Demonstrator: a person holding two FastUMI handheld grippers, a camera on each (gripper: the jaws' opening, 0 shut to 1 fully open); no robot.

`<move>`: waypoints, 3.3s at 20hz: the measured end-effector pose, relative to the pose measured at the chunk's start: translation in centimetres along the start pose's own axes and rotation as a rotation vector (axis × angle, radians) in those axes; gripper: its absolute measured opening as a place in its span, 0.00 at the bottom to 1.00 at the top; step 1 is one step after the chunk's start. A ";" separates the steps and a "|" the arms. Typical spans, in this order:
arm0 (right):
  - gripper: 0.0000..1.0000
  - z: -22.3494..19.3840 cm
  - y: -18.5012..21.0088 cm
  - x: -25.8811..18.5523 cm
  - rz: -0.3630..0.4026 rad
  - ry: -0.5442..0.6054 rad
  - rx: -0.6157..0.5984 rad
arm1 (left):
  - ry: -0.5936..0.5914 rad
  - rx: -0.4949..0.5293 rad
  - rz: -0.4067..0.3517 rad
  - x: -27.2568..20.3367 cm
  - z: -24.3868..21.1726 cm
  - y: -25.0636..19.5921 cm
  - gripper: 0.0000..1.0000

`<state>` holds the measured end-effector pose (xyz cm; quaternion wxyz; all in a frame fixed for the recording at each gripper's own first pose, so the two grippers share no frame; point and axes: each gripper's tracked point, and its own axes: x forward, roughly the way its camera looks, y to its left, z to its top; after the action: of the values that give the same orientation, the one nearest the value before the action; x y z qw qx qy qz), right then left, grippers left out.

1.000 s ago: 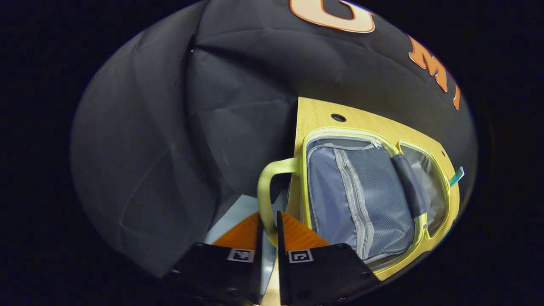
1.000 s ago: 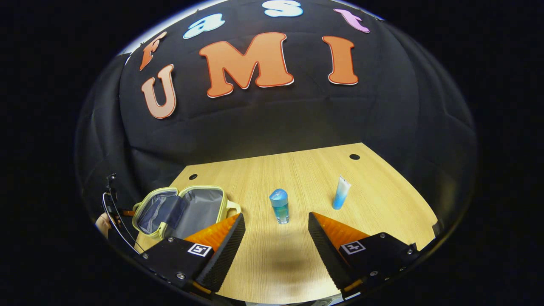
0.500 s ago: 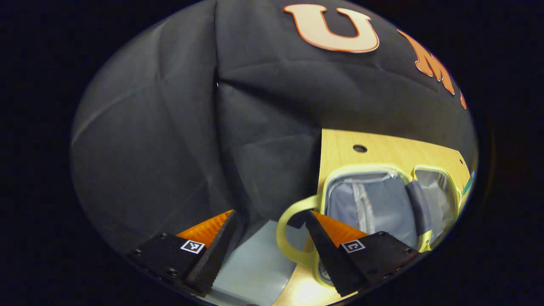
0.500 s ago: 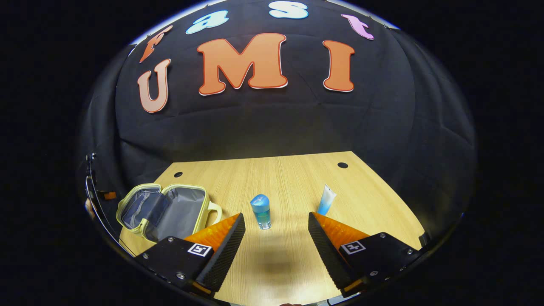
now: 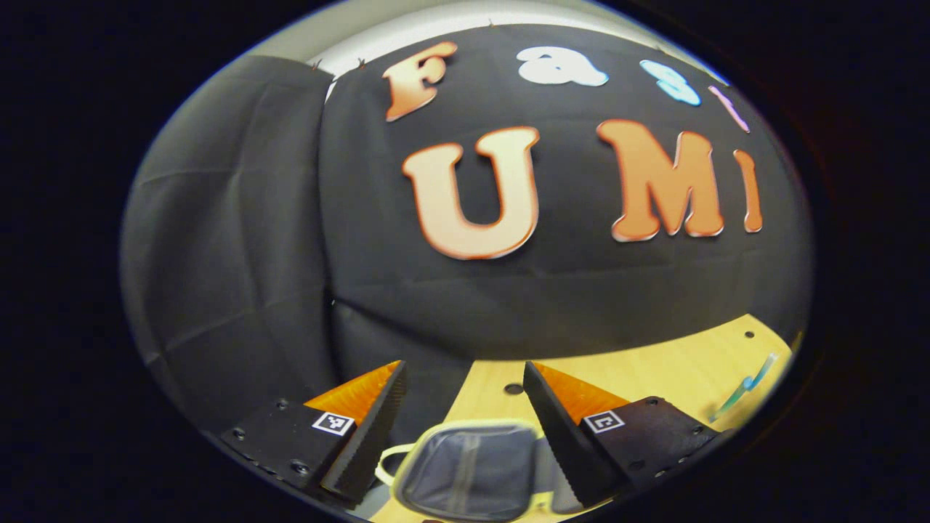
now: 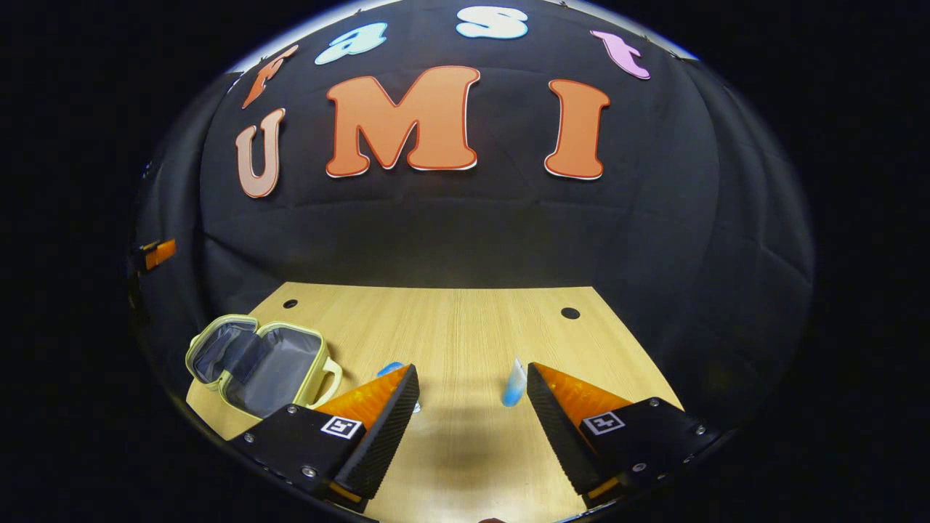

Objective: First open the suitcase, pack the skin care products into it, and then close the suitcase.

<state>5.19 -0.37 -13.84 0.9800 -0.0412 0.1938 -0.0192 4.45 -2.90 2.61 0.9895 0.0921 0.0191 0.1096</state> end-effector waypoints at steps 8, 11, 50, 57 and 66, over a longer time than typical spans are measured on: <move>0.95 -0.1 -3.4 1.0 0.002 0.002 0.052 | -0.002 -0.083 -0.353 -4.3 -0.3 -28.3 0.98; 0.95 -0.9 -5.6 1.1 -0.030 -0.001 0.042 | 0.015 -0.150 -0.472 -4.3 -3.9 -39.5 0.99; 0.94 -11.7 -4.2 14.1 0.083 0.193 -0.061 | 0.403 -0.206 -0.500 -10.1 -15.1 -40.4 0.51; 0.60 -14.4 -5.4 18.4 0.060 0.271 -0.076 | 0.454 -0.219 -0.425 -10.7 -17.2 -36.7 0.51; 0.30 -9.6 -1.2 11.1 0.092 0.311 -0.022 | 0.501 -0.195 -0.418 -10.2 -16.7 -30.7 0.51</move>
<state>11.74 -2.85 -26.72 0.9374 -0.0397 0.3453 0.0219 0.07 -31.58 -19.35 0.9592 -0.0389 0.2697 -0.0752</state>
